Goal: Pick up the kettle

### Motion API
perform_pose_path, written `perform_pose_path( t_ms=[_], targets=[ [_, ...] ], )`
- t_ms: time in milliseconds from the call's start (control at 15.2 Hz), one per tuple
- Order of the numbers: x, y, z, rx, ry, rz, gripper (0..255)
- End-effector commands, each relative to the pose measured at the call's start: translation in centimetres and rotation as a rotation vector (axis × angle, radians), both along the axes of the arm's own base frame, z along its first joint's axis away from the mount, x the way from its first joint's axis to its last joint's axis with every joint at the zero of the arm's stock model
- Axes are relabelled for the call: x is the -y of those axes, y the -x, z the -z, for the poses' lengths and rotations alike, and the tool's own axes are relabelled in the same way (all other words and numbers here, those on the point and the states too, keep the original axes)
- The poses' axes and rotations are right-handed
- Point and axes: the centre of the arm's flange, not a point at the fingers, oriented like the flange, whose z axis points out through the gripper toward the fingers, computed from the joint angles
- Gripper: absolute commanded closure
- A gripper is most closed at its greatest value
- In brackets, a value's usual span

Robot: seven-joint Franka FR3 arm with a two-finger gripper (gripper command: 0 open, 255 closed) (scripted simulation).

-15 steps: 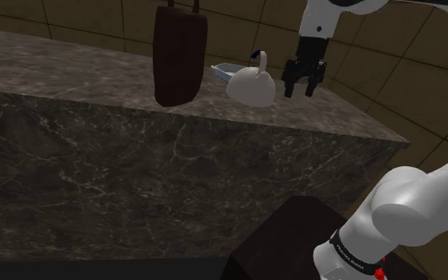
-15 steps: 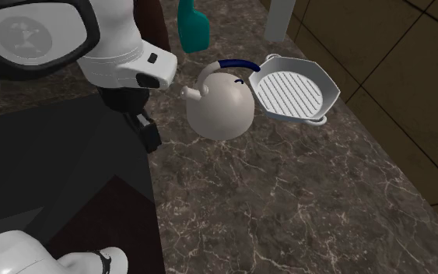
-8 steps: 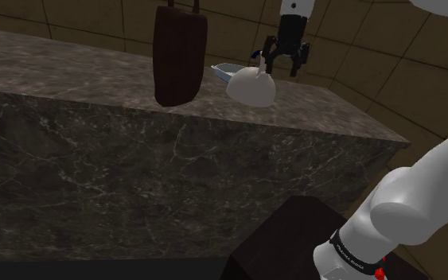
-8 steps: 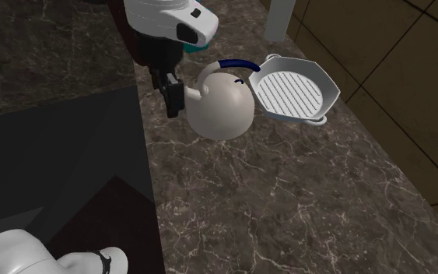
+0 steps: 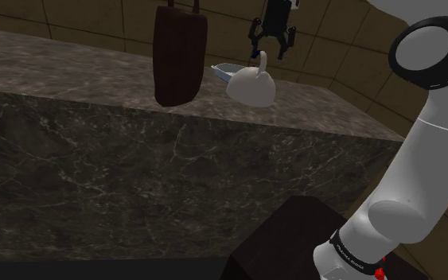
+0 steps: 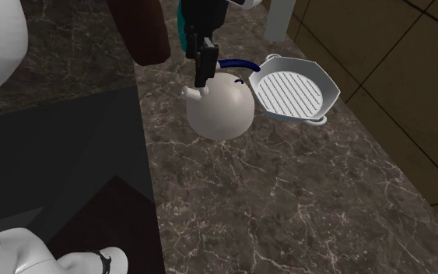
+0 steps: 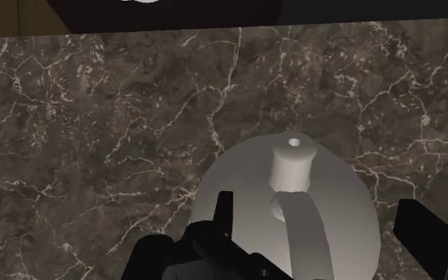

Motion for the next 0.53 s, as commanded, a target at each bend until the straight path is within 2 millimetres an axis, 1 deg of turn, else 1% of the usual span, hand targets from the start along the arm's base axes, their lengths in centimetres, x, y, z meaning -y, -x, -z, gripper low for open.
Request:
perform_pose_path(
  t_ms=[0, 264, 330, 462],
  targets=[
    [0.1, -0.4, 0.6, -0.001, -0.001, 0.01, 0],
    [0.1, -0.4, 2.7, -0.001, -0.001, 0.01, 0],
    [0.1, -0.4, 3.5, -0.001, -0.001, 0.01, 0],
    [0.1, -0.4, 3.5, -0.001, -0.001, 0.01, 0]
  ],
)
